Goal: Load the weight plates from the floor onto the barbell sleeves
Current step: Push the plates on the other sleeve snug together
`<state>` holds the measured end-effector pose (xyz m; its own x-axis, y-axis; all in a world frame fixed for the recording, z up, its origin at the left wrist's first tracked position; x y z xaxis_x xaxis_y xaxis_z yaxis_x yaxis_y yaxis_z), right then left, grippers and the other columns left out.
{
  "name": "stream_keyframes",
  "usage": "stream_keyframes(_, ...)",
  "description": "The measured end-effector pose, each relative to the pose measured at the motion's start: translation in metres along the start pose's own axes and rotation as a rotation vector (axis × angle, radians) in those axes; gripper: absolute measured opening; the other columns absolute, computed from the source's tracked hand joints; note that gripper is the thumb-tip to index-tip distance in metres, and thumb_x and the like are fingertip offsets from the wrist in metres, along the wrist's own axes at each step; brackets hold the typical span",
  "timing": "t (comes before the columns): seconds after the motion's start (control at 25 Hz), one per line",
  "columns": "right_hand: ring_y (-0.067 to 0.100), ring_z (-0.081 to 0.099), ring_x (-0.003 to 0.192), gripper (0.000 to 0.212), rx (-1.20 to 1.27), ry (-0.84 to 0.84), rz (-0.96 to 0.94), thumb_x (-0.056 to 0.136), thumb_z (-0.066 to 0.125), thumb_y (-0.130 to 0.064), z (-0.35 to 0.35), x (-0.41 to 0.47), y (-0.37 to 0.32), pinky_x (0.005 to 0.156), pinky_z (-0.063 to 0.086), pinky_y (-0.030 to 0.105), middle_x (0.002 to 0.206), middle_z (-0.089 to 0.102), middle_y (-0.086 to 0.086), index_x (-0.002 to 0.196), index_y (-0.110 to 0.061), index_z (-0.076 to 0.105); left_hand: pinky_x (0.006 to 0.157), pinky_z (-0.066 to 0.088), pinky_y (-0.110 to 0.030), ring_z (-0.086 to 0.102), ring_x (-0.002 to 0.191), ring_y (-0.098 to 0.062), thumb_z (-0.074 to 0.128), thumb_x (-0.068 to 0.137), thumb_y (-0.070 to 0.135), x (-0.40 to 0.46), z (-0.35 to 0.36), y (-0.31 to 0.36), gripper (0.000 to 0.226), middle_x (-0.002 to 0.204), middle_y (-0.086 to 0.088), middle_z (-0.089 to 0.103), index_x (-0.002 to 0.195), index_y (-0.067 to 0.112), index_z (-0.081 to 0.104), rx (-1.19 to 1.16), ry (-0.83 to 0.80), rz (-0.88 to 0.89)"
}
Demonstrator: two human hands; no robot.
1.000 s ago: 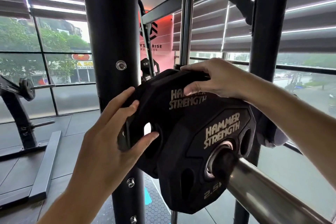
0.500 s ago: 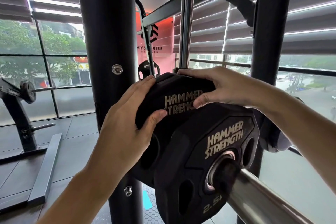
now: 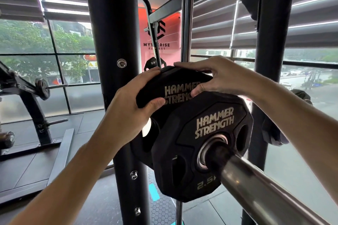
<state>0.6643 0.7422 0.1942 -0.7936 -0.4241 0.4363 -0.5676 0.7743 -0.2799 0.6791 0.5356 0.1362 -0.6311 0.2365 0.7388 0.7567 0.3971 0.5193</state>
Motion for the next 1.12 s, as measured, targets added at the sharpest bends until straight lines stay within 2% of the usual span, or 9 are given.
stream_keyframes(0.16,-0.004,0.048,0.125,0.08,-0.007,-0.005,-0.025,0.079,0.081,-0.01,0.001,0.002,0.0,0.092,0.027,-0.008,0.137,0.055,-0.016,0.145,-0.039,0.045,0.096,0.047,-0.012,0.059,0.113,0.008,0.073,0.089,0.011,0.005,-0.003,0.002,0.063,0.125,0.018,0.065,0.144,0.032,0.051,0.034,-0.062,-0.033)
stream_keyframes(0.28,-0.003,0.045,0.126,0.078,-0.01,-0.006,-0.036,0.081,0.08,-0.008,0.0,0.001,-0.001,0.088,0.026,-0.01,0.139,0.056,-0.012,0.146,-0.034,0.046,0.097,0.047,-0.012,0.059,0.114,0.009,0.07,0.091,0.01,0.006,-0.001,0.004,0.065,0.126,0.019,0.064,0.147,0.033,0.047,0.028,-0.1,-0.051)
stream_keyframes(0.48,-0.001,0.048,0.127,0.078,0.005,-0.022,-0.054,0.082,0.079,-0.007,0.002,0.002,-0.004,0.094,0.03,-0.006,0.141,0.056,-0.01,0.147,-0.034,0.045,0.09,0.043,-0.003,0.057,0.112,0.014,0.068,0.092,0.007,0.008,-0.002,0.006,0.067,0.124,0.024,0.061,0.149,0.033,0.044,0.05,-0.156,-0.061)
stream_keyframes(0.64,0.005,0.053,0.129,0.078,-0.002,-0.024,-0.066,0.083,0.079,-0.008,0.003,0.003,-0.005,0.108,0.038,0.016,0.143,0.057,-0.007,0.147,-0.034,0.045,0.088,0.042,-0.001,0.055,0.11,0.018,0.068,0.093,0.009,0.009,-0.002,0.008,0.066,0.119,0.029,0.06,0.149,0.034,0.043,0.08,-0.169,-0.064)
stream_keyframes(0.68,0.006,0.053,0.128,0.077,0.008,-0.021,-0.066,0.083,0.079,-0.009,0.003,0.003,-0.004,0.108,0.039,0.017,0.143,0.057,-0.007,0.147,-0.035,0.045,0.088,0.041,0.0,0.054,0.109,0.019,0.069,0.092,0.011,0.009,-0.003,0.008,0.066,0.118,0.029,0.06,0.149,0.035,0.044,0.09,-0.156,-0.059)
stream_keyframes(0.8,0.005,0.053,0.125,0.076,0.024,-0.013,-0.056,0.084,0.079,-0.012,0.004,0.003,-0.001,0.097,0.035,0.001,0.14,0.059,-0.005,0.148,-0.033,0.044,0.089,0.04,0.0,0.052,0.109,0.02,0.071,0.091,0.016,0.01,-0.004,0.01,0.065,0.123,0.025,0.059,0.147,0.036,0.046,0.143,-0.113,-0.044)
stream_keyframes(0.88,0.005,0.054,0.123,0.075,0.026,-0.007,-0.053,0.085,0.077,-0.012,0.004,0.001,-0.001,0.093,0.034,-0.002,0.136,0.059,-0.007,0.148,-0.03,0.043,0.087,0.039,0.001,0.053,0.107,0.02,0.073,0.09,0.019,0.008,-0.005,0.012,0.064,0.123,0.023,0.06,0.146,0.035,0.049,0.174,-0.076,-0.03)
stream_keyframes(1.04,0.008,0.056,0.12,0.073,-0.002,-0.001,-0.038,0.088,0.075,-0.011,0.004,-0.001,-0.003,0.089,0.039,0.001,0.136,0.06,-0.003,0.149,-0.03,0.042,0.083,0.039,0.004,0.06,0.105,0.01,0.074,0.088,0.02,0.008,-0.005,0.012,0.063,0.125,0.016,0.064,0.145,0.034,0.05,0.205,-0.068,-0.042)
stream_keyframes(1.12,0.013,0.057,0.122,0.07,-0.029,0.017,-0.011,0.089,0.074,-0.013,0.003,-0.004,-0.004,0.088,0.04,0.009,0.136,0.062,0.0,0.149,-0.029,0.042,0.082,0.039,0.003,0.06,0.109,0.002,0.072,0.091,0.021,0.006,-0.005,0.018,0.062,0.13,0.012,0.064,0.147,0.033,0.048,0.223,-0.072,-0.06)
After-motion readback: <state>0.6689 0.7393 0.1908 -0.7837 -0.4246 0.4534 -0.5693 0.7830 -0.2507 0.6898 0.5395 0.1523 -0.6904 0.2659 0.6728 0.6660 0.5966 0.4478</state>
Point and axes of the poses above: each hand's wrist, its own x-axis towards the middle knuckle, its own z-axis out of the palm, y = z × x, the point moved 6 cm from there along x, towards the middle knuckle
